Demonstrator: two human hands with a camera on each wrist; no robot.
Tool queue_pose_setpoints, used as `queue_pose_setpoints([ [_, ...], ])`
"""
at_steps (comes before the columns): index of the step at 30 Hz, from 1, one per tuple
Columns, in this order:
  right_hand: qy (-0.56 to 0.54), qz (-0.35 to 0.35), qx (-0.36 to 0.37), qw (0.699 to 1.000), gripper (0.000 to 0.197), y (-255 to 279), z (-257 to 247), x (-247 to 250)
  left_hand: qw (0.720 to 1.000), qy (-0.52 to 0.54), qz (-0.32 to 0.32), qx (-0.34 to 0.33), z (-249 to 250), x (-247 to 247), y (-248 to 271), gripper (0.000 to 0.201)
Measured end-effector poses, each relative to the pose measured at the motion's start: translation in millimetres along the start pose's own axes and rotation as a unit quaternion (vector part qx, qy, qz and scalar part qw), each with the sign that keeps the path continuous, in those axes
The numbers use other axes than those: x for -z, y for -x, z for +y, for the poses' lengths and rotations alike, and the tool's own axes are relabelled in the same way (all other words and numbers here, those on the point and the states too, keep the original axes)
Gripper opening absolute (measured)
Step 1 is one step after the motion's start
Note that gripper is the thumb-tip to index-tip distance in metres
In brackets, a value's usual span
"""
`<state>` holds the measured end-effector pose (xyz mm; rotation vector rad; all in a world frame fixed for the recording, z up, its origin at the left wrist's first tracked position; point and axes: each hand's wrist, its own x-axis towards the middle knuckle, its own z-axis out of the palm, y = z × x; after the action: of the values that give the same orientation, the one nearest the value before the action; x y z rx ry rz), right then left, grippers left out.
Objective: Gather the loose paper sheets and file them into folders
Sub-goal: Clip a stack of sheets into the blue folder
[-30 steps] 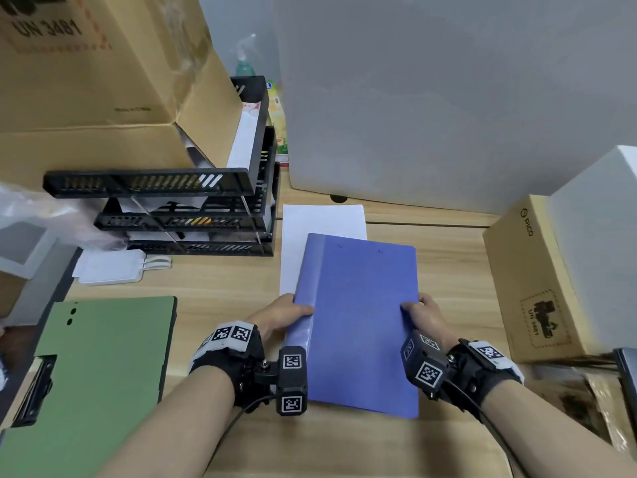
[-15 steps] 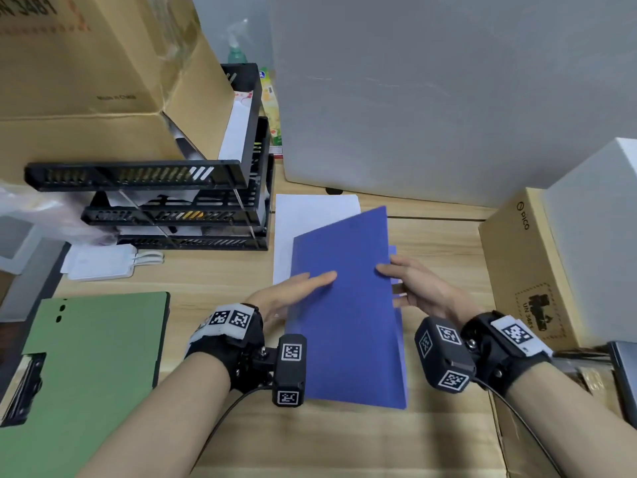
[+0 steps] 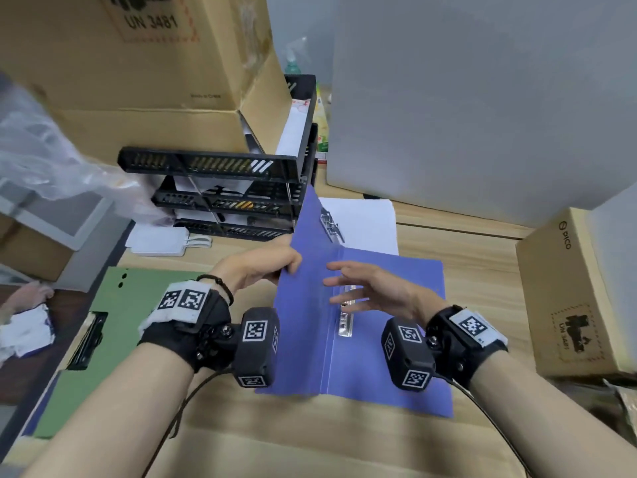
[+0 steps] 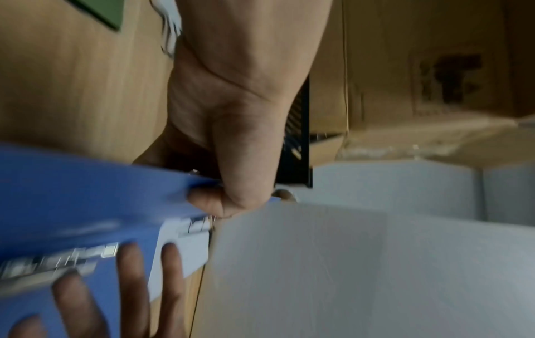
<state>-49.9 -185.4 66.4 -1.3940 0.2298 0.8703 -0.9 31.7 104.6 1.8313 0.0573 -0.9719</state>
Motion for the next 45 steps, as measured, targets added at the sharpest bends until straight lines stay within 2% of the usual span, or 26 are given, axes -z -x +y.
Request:
queue_pose_setpoints([
  [5,-0.003,0.049,-0.041,0.998,0.025,-15,23,6,0.996,-0.01,0.037,0.083,-52,25,7,0.033],
  [7,-0.001,0.072,-0.057,0.996,0.025,-21,34,13,0.99,0.014,0.102,0.101,-81,32,-3,0.018],
  [10,-0.02,0.113,-0.072,0.991,0.024,-27,51,23,0.966,0.064,0.222,0.117,-130,43,-25,0.014],
  [11,-0.025,0.13,-0.077,0.988,0.023,-27,56,26,0.962,0.062,0.241,0.115,-144,46,-34,0.017],
  [13,-0.024,0.167,-0.089,0.982,0.018,-29,69,34,0.953,0.024,0.284,0.106,-161,44,-48,0.039],
  [15,-0.022,0.21,-0.09,0.973,0.016,-30,81,44,0.935,-0.076,0.331,0.1,-158,36,-56,0.063],
  [16,-0.016,0.232,-0.085,0.969,0.016,-32,86,49,0.931,-0.129,0.33,0.088,-149,29,-58,0.068],
  [19,0.022,0.276,-0.072,0.958,0.021,-34,92,64,0.932,-0.236,0.275,0.017,-128,12,-77,0.066],
  [24,0.129,0.304,-0.049,0.942,0.034,-44,86,82,0.923,-0.338,0.166,-0.074,-110,-10,-116,0.066],
  [27,0.195,0.303,-0.076,0.93,0.045,-53,86,87,0.905,-0.387,0.137,-0.114,-106,-14,-136,0.061],
  [30,0.262,0.304,-0.112,0.909,0.053,-58,93,93,0.887,-0.432,0.126,-0.107,-111,-12,-153,0.056],
  [33,0.326,0.341,-0.109,0.875,0.053,-62,97,94,0.876,-0.455,0.128,-0.1,-114,-10,-163,0.052],
  [36,0.36,0.375,-0.107,0.848,0.026,-64,92,90,0.87,-0.457,0.145,-0.114,-115,-10,-165,0.038],
  [38,0.36,0.372,-0.1,0.85,0.008,-65,88,87,0.868,-0.461,0.151,-0.107,-116,-10,-163,0.03],
  [41,0.35,0.374,-0.074,0.856,0.019,-67,86,85,0.885,-0.432,0.144,-0.096,-120,-4,-156,0.022],
  [45,0.337,0.364,-0.036,0.868,0.016,-69,78,81,0.904,-0.403,0.121,-0.075,-124,8,-147,0.02],
])
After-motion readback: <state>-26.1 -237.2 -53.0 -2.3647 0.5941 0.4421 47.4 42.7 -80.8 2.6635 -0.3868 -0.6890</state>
